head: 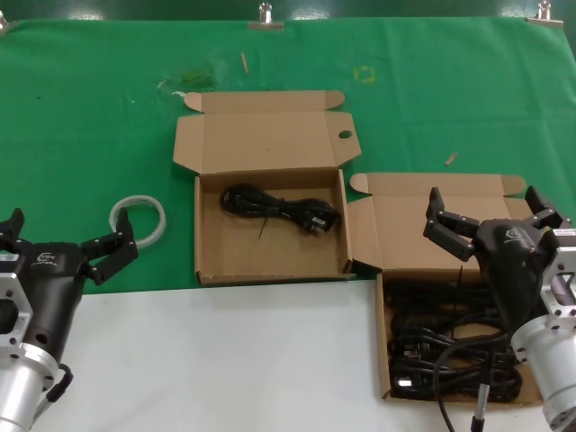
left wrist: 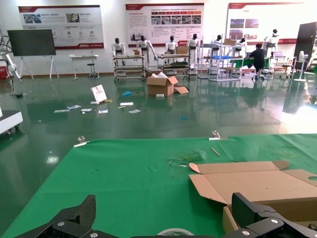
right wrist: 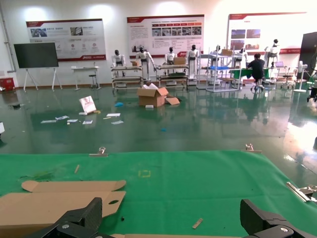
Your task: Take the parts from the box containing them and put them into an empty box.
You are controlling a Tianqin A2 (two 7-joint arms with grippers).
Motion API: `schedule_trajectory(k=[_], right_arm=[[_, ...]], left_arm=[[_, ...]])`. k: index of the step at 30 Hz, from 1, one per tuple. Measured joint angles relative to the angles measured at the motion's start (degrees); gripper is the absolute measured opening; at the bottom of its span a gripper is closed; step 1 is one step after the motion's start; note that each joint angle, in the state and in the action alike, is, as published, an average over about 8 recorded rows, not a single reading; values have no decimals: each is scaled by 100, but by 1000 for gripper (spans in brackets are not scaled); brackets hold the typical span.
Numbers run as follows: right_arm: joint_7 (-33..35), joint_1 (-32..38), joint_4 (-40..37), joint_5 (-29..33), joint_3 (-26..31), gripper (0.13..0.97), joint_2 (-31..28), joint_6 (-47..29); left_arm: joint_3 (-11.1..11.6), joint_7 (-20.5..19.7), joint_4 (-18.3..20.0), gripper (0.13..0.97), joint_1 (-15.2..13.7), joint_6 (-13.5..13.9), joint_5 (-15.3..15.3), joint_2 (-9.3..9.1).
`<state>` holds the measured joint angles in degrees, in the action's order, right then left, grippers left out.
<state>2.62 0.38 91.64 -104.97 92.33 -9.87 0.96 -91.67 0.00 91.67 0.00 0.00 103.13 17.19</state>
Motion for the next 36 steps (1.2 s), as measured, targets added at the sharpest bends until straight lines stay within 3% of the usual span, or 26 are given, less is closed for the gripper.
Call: schedule_trajectory(k=[36], right_arm=[[0,0,0,0,0,966,0,0]], left_arm=[[0,0,0,965,0,0,0,0]])
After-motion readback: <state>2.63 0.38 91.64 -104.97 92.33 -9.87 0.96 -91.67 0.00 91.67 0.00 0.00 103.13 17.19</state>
